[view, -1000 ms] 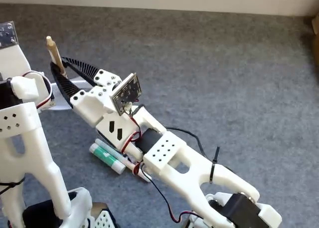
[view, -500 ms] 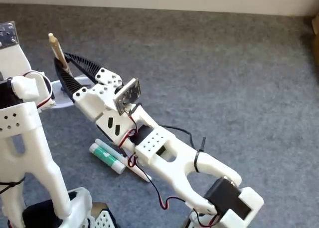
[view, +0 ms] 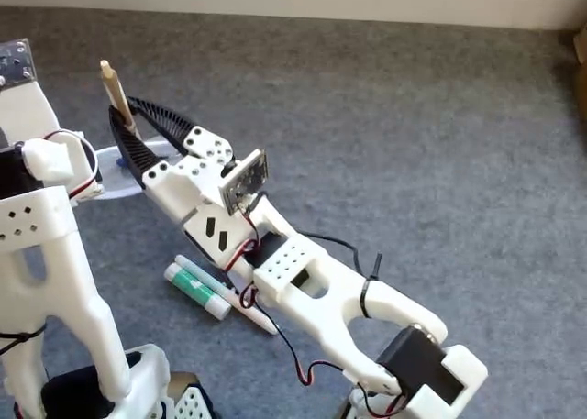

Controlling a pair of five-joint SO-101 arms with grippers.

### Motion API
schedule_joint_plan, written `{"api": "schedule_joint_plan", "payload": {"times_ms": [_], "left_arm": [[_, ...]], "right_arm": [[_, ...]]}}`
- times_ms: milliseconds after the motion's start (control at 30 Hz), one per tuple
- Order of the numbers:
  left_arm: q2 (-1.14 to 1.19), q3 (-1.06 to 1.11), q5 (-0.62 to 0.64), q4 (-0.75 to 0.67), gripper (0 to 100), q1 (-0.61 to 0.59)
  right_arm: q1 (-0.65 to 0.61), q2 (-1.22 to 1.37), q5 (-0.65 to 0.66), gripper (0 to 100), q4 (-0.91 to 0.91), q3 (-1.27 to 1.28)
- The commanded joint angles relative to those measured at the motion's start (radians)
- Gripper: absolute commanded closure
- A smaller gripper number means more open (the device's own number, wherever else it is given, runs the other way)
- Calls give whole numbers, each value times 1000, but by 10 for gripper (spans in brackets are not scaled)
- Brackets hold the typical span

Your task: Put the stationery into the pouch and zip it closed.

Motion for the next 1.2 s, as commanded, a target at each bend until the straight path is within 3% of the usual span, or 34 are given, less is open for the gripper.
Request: {"api": "schedule_joint_plan", "payload": {"times_ms": [0,233,567,800,1033,1167], "left_arm": [[-12,-4,3,-3,993,-39],[-12,-4,3,-3,993,-44],[-8,-4,5,-2,993,-44],[-8,-4,5,3,993,-44],[-7,-2,6,5,993,-44],[-7,-2,6,5,993,-44]], "right_arm": [[-1,-21,-5,989,-16,5],[1,-45,-5,989,-16,61],[-15,-375,-5,989,-10,366],[-15,-394,-9,989,-8,461],[-64,-404,-41,986,277,452],[-74,-406,-147,884,303,452]]}}
